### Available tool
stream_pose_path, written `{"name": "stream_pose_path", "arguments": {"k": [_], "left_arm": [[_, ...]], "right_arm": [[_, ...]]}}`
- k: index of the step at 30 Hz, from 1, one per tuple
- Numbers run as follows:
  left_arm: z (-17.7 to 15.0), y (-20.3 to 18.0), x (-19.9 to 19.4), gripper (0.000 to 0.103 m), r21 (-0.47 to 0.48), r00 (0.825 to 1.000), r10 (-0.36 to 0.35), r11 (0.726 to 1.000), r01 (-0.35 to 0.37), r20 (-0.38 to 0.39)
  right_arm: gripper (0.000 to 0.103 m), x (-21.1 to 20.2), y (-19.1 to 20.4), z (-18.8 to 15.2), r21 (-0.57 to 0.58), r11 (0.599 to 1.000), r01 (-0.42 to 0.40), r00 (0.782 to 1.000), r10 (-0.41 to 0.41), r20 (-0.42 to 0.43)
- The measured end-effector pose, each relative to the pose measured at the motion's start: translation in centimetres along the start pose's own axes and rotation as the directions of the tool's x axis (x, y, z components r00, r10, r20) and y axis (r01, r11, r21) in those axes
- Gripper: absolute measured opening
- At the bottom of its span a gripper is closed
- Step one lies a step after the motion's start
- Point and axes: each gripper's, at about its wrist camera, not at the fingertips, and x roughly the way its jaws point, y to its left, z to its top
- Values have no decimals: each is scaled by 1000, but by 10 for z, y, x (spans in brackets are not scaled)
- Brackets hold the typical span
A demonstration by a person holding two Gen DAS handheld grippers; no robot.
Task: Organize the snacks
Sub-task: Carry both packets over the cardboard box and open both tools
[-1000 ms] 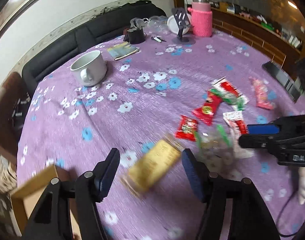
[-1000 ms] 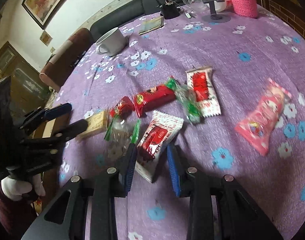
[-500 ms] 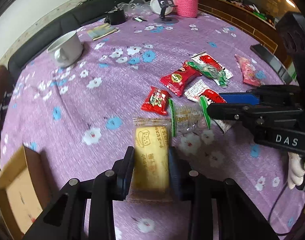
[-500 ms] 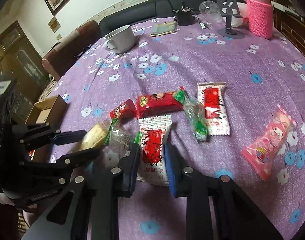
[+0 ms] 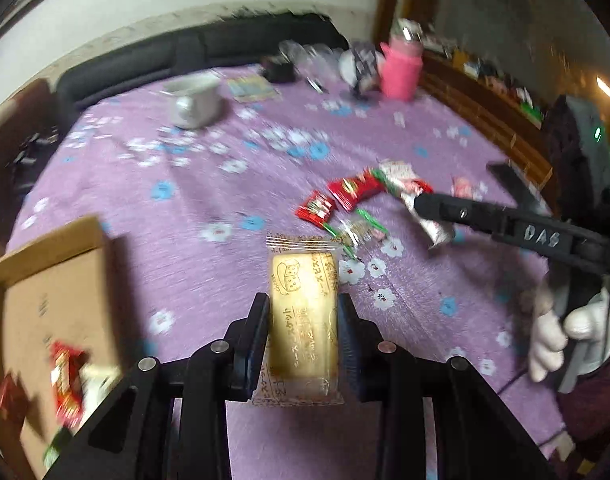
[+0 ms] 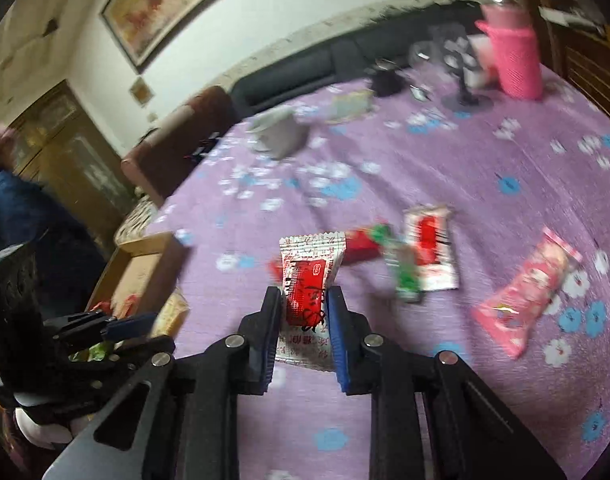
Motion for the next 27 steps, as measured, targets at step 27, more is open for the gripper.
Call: {"name": "stream_pose_path", "arguments": {"k": [27], "left_arm": [[-99,124,-144,41,-453,891,452,803,-388,38]], "right_arm": [[31,149,235,-10,-308,900,-309,946,259,-194]]}}
